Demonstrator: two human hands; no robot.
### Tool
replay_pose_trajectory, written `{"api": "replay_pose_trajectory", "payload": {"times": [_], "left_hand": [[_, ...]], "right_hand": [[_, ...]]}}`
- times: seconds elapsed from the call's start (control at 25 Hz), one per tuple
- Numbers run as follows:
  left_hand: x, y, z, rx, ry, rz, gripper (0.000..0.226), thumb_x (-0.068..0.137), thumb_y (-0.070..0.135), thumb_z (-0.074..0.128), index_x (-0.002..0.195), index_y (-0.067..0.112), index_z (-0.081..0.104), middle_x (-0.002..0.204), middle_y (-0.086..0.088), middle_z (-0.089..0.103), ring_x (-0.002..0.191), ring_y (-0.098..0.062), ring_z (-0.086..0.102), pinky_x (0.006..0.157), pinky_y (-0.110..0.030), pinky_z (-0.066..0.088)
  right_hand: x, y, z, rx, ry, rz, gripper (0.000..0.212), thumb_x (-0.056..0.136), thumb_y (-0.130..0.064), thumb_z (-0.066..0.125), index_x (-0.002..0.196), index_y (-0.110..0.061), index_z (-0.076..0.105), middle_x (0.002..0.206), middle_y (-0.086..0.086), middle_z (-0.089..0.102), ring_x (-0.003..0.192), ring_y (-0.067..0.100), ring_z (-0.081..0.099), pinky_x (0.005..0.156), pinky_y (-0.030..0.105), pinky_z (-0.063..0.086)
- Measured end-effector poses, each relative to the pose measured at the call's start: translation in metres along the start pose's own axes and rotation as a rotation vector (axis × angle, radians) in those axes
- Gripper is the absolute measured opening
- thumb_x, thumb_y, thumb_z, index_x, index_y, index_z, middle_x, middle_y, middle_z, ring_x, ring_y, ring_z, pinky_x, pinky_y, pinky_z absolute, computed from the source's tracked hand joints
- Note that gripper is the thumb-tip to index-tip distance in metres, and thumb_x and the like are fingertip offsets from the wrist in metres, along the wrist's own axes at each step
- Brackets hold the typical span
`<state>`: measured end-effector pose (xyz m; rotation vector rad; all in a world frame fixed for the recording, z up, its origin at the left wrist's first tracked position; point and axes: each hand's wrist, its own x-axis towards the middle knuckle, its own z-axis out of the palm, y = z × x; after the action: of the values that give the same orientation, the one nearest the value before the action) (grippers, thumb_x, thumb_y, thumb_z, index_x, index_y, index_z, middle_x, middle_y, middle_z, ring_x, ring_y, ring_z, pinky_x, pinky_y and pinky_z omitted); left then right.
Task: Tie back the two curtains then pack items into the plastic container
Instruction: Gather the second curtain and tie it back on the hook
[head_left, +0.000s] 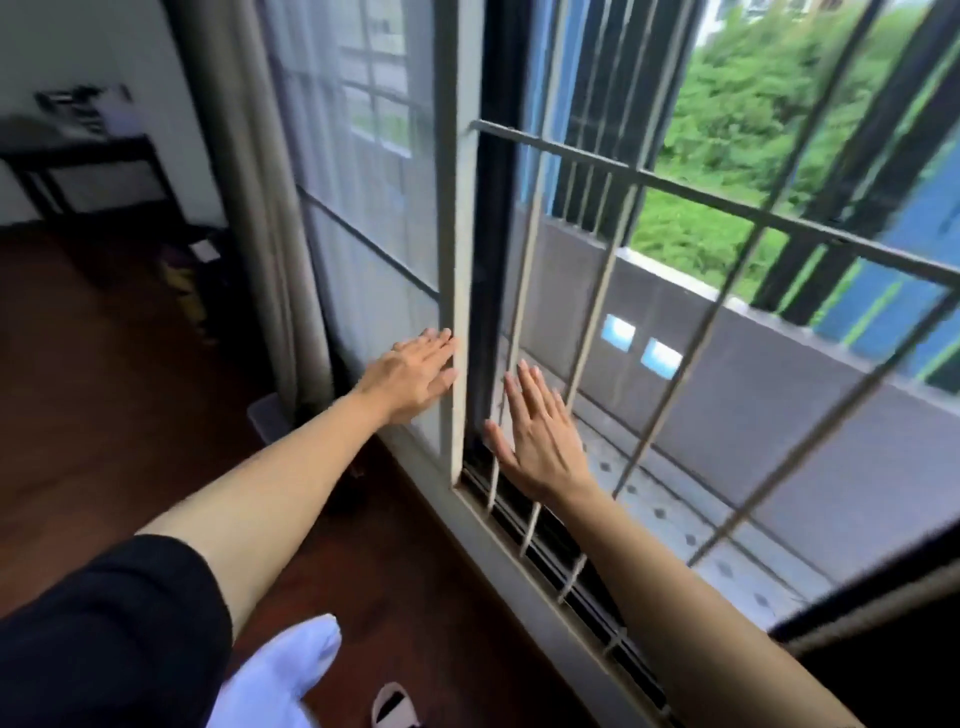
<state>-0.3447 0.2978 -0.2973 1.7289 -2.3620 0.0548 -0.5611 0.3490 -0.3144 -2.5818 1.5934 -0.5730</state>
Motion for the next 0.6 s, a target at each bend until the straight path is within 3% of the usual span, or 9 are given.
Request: {"api": "replay_pose_trajectory", "payload": {"times": [0.12,0.28,0.6], "left_hand": [[0.011,-0.075,-0.012,0.090,0.039,-0.050,0.085,0.084,0.058,-0.001,0.144,0.006,0.031,0.151,-0.012,0.031,0.141,-0.028,0.027,0.113,-0.042,0.024],[0.016,-0.187,-0.028,0.171,0.006,-0.195,0.084,0.080,0.058,-0.007,0.149,0.014,0.013,0.158,-0.002,0.013,0.146,-0.017,0.008,0.117,-0.035,0.009],[0.001,-0.348,-0.042,0.206,0.035,-0.380,0.082,0.080,0.058,-0.006,0.149,0.019,0.014,0.158,0.000,0.014,0.146,-0.017,0.007,0.117,-0.036,0.010]], "right_hand": [[0.076,-0.032,0.036,0.077,0.012,-0.087,0.082,0.085,-0.060,0.010,0.149,-0.010,0.011,0.158,0.007,0.000,0.145,0.018,-0.005,0.118,0.036,0.000],[0.175,-0.091,0.083,0.092,0.000,-0.145,0.082,0.084,-0.061,0.007,0.149,-0.010,0.009,0.158,0.008,-0.002,0.143,0.017,-0.010,0.116,0.035,-0.003],[0.312,-0.199,0.154,0.122,-0.072,-0.304,0.086,0.081,-0.065,0.006,0.149,-0.012,0.010,0.158,0.011,0.001,0.146,0.025,0.001,0.118,0.039,0.005]]}}
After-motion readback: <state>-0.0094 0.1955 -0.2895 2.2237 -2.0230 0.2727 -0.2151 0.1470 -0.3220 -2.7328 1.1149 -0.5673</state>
